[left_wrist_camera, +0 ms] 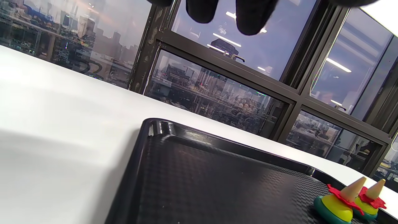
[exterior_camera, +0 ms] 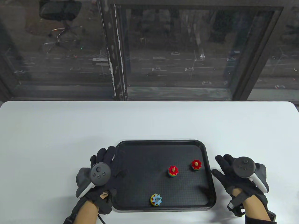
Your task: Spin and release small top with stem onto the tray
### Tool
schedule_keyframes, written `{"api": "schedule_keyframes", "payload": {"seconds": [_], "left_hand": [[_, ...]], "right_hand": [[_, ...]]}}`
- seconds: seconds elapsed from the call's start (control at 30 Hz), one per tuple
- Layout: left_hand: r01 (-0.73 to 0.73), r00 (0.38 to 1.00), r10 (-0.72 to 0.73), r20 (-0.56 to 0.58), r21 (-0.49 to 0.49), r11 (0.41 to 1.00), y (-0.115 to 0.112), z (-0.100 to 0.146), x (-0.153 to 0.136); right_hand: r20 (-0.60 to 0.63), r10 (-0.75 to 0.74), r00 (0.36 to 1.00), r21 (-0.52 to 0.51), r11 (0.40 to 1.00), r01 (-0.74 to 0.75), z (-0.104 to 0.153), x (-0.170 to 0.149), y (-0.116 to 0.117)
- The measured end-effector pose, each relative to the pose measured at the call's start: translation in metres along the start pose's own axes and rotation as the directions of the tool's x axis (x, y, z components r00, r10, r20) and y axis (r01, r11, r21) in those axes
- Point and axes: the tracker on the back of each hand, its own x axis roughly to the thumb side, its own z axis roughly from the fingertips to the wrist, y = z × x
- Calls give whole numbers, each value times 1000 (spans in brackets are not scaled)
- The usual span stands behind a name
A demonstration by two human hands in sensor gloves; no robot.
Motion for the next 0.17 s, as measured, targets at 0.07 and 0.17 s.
{"api": "schedule_keyframes", "payload": {"seconds": [0.07, 0.17], "left_hand": [[5, 1000, -5, -4, -4, 1000, -1, -1, 1], [24, 1000, -24, -7, -23, 999, -4, -1, 2]], "right_hand": [[-2, 3, 1000, 18, 1000, -3, -1, 1, 2], [5, 27, 1000, 49, 998, -27, -3, 5, 7]]}}
